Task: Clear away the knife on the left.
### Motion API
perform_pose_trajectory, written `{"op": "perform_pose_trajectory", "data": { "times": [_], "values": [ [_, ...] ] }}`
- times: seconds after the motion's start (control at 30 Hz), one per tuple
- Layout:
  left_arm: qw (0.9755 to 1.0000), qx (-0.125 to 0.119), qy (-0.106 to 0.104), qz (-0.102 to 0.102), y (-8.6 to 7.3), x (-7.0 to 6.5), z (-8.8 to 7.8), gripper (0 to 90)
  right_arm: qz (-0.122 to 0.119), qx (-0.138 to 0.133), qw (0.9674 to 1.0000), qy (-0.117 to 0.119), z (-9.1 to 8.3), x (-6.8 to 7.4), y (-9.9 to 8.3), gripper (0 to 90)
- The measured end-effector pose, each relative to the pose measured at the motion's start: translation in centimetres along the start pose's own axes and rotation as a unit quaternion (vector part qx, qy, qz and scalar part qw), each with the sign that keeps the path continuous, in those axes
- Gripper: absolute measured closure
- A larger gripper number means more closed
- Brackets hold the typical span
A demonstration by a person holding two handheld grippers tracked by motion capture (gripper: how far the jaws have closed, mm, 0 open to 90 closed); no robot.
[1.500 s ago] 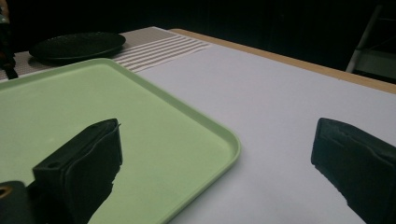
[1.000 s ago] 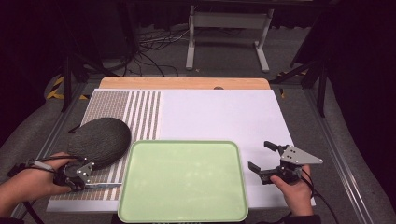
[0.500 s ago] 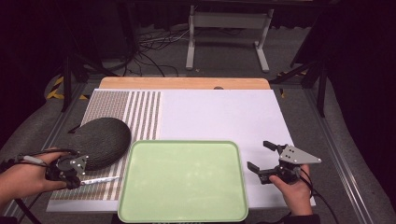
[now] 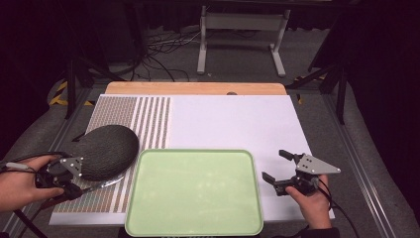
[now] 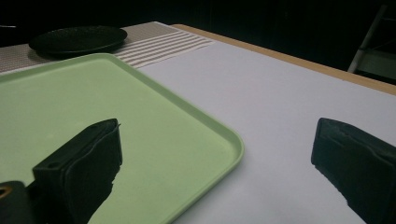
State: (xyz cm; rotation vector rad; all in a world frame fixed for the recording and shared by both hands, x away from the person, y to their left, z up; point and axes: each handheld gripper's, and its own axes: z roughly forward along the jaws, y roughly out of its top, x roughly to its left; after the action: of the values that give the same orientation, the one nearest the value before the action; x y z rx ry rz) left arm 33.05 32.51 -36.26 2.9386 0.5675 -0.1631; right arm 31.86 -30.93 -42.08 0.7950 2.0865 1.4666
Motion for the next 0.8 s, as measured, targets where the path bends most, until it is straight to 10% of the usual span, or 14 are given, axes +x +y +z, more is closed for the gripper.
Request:
{"op": "perform_pose_trajectory", "data": {
  "times": [0.23,0.8],
  "values": [
    [0.9951,-0.045,-0.029,-0.082,1.2,-0.4,-0.6,77.9,0.0,0.0,1.0,-0.001,-0.1,0.0,0.0,2.8],
    [0.9809,-0.093,-0.035,-0.168,4.0,-1.6,-0.4,77.8,0.001,0.0,1.0,-0.001,-0.1,-0.1,0.0,2.8]
  ]
}}
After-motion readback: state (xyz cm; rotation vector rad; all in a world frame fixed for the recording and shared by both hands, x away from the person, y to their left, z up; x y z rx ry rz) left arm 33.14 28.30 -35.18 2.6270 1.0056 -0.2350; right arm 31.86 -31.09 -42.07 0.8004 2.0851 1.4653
